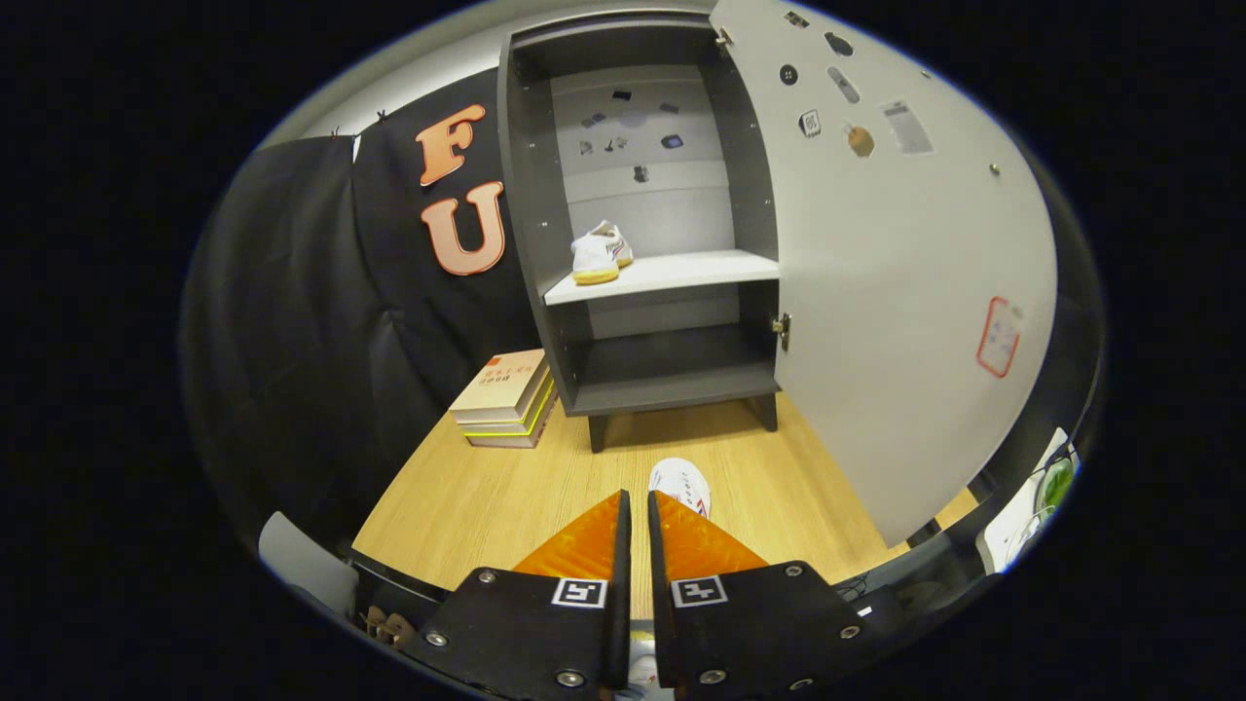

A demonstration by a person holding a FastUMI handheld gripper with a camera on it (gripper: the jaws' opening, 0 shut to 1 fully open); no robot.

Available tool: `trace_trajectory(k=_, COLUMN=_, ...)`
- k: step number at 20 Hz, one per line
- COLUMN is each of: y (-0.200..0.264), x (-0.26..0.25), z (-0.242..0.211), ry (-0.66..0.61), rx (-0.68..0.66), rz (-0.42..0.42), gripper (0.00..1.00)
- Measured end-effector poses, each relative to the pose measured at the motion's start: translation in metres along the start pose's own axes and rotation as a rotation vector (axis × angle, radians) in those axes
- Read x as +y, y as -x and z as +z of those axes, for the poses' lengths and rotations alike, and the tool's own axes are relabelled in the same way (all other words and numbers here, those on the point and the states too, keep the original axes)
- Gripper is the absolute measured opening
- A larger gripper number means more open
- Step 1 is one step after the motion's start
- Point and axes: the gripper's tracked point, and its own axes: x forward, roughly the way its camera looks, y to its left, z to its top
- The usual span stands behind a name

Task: Open the shoe cabinet door, grab the shoes and put them into the shoe cabinet, then close the shoe cabinet door.

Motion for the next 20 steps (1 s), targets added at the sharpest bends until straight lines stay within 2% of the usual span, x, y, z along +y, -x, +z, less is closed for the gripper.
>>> trace_trajectory(k=14, y=-0.139, x=-0.010, z=-0.108, ry=0.034, rx=0.306, rz=0.073, gripper=0.16)
trace_trajectory(k=20, y=-0.173, x=-0.015, z=-0.135, ry=0.027, rx=0.381, rz=0.073, gripper=0.17)
